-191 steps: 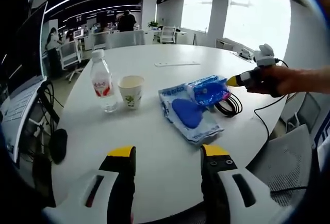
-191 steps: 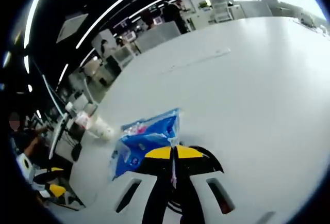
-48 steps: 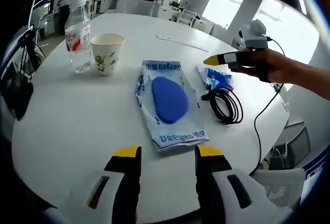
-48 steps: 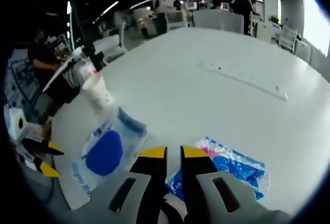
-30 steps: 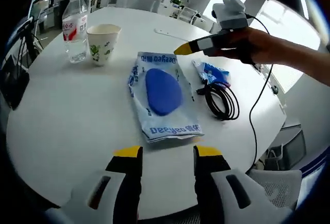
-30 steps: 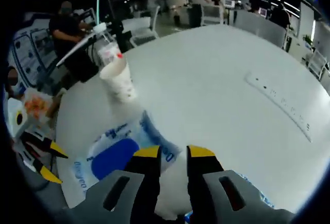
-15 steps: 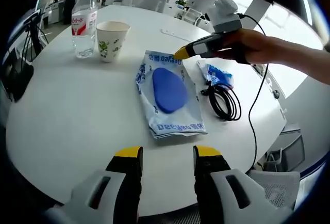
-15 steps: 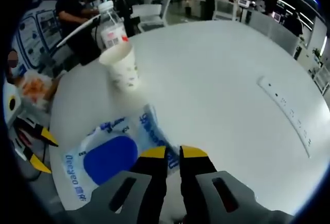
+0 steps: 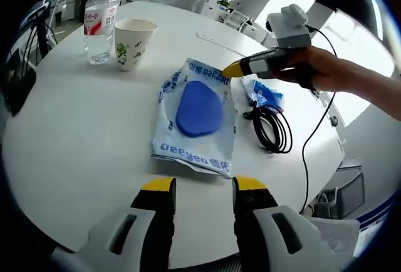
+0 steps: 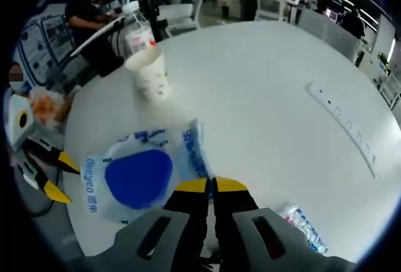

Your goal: Arrange the tabletop items into an orderly group along one side of the table until the central work area is clear of visible clutter.

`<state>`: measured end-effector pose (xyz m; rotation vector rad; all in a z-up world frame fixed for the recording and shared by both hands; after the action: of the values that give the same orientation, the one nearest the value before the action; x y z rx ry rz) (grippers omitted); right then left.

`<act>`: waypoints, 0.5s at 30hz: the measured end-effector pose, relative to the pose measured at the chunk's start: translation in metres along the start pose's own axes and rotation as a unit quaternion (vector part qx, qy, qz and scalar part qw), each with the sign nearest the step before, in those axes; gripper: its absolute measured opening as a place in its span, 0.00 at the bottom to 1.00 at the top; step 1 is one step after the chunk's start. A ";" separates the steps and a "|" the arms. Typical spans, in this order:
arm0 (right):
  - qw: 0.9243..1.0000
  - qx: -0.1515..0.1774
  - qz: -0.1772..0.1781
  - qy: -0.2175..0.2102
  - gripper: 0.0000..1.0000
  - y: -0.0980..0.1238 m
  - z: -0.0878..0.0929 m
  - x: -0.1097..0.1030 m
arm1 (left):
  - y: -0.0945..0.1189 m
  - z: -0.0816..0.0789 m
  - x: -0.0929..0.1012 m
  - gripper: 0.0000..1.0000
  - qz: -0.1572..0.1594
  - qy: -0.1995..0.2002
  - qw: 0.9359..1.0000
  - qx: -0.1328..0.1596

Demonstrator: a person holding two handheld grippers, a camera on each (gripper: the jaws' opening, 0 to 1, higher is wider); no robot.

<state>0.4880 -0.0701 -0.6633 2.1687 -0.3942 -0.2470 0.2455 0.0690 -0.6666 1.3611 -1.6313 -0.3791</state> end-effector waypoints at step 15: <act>1.000 0.001 0.001 -0.019 0.00 0.007 0.010 -0.003 | -0.016 -0.010 -0.006 0.15 -0.001 0.067 0.998 0.002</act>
<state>0.4808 -0.0799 -0.6632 2.1683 -0.4171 -0.2874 0.2625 0.0722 -0.6760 1.3620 -1.5209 -0.2799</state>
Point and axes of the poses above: the point that each gripper's makers call its tool centre point, and the gripper's own axes: y roughly backward along the fingers, x roughly to its right, z roughly out of its underside, the point moved 10 cm from there along y, roughly backward along the fingers, and after that the axes turned 4 degrees about y, right-handed, at the moved point
